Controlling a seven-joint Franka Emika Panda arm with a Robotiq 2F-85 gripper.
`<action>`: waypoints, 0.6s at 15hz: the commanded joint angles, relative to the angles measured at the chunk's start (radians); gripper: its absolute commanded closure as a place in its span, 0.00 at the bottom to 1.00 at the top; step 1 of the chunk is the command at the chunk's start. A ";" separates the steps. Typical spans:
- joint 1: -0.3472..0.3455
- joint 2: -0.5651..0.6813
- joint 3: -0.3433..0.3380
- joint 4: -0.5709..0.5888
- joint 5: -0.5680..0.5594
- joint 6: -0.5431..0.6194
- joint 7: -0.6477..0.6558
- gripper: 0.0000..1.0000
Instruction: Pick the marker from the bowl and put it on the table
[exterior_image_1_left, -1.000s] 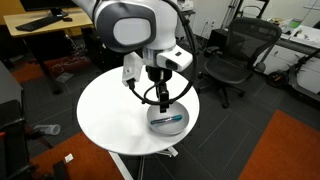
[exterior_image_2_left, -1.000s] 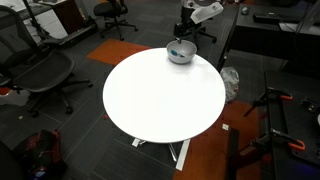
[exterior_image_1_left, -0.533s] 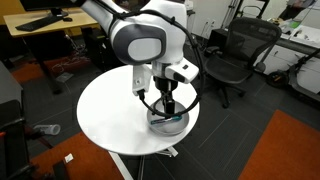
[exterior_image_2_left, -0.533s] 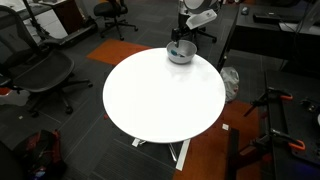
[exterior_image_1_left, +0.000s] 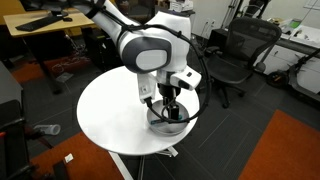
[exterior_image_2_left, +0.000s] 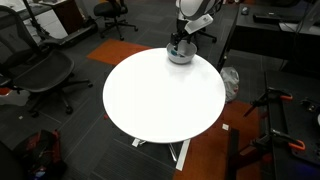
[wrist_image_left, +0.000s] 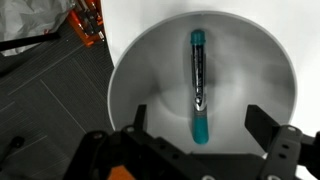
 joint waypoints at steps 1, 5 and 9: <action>-0.018 0.040 0.010 0.055 0.026 -0.037 -0.044 0.00; -0.024 0.069 0.016 0.073 0.029 -0.031 -0.052 0.00; -0.023 0.094 0.018 0.092 0.026 -0.030 -0.049 0.00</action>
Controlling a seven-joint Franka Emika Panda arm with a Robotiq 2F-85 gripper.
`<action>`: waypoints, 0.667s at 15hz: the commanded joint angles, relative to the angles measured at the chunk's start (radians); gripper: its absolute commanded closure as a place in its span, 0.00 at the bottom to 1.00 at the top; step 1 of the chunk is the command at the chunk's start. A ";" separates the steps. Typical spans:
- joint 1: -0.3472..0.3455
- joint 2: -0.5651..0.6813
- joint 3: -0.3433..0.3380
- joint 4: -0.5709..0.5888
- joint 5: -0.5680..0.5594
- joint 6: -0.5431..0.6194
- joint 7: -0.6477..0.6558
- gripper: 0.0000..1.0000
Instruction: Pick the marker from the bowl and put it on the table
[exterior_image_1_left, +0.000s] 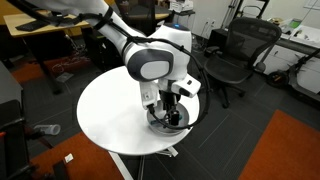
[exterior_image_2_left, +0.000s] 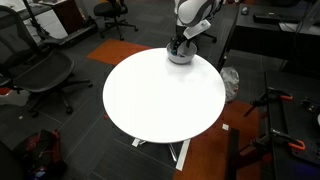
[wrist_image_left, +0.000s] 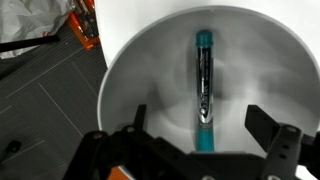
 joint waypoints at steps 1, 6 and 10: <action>-0.012 0.029 0.011 0.046 0.025 -0.027 -0.042 0.00; -0.009 0.058 0.011 0.071 0.022 -0.028 -0.040 0.28; -0.010 0.068 0.012 0.079 0.023 -0.028 -0.040 0.60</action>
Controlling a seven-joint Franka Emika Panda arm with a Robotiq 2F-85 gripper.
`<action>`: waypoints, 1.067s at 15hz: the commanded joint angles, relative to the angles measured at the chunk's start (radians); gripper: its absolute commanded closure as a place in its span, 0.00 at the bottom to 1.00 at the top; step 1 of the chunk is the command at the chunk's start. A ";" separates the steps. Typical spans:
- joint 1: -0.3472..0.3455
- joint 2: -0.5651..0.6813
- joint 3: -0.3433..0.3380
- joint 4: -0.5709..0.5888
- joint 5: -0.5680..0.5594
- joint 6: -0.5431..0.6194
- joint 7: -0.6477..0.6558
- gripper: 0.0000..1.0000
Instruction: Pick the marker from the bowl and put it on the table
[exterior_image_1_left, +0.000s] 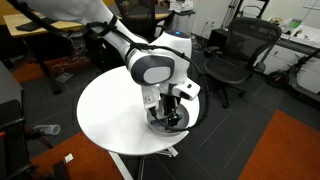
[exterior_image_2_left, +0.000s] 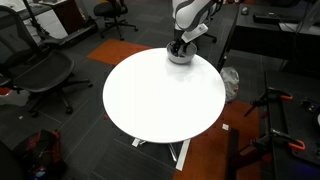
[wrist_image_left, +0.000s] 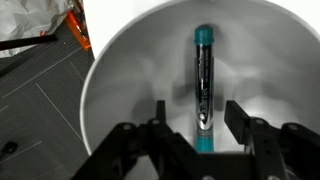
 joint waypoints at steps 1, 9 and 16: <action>-0.010 0.014 0.009 0.033 0.023 -0.028 -0.040 0.66; -0.009 0.006 0.013 0.028 0.023 -0.021 -0.047 0.95; 0.030 -0.137 0.002 -0.067 -0.015 0.006 -0.095 0.95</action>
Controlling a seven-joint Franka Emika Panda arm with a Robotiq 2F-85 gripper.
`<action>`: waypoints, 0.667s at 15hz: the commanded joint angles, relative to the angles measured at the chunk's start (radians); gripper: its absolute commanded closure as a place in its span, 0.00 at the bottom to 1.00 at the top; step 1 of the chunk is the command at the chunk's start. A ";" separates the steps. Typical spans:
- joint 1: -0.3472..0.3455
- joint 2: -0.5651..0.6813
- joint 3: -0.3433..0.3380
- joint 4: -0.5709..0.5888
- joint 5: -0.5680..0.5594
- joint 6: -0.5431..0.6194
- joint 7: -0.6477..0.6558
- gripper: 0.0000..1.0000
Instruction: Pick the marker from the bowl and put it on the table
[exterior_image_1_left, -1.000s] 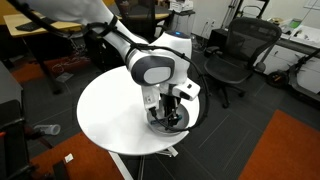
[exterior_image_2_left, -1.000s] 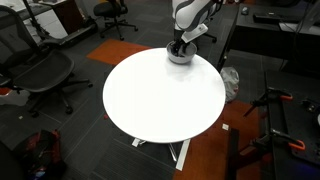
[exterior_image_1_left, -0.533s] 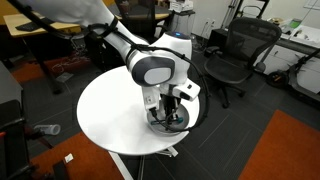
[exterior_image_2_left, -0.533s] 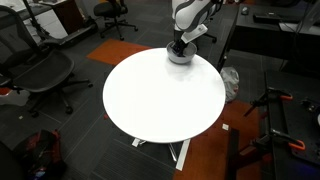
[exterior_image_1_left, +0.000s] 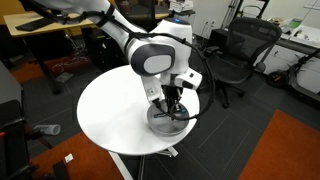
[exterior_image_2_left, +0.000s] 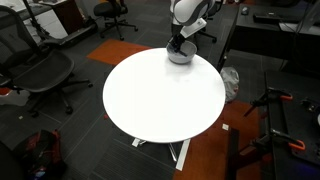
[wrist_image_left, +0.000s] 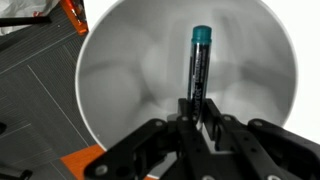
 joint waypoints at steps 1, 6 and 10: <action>0.025 -0.118 -0.007 -0.083 -0.020 0.005 -0.043 0.95; 0.062 -0.254 -0.001 -0.171 -0.055 0.023 -0.084 0.95; 0.106 -0.373 0.008 -0.288 -0.096 0.043 -0.088 0.95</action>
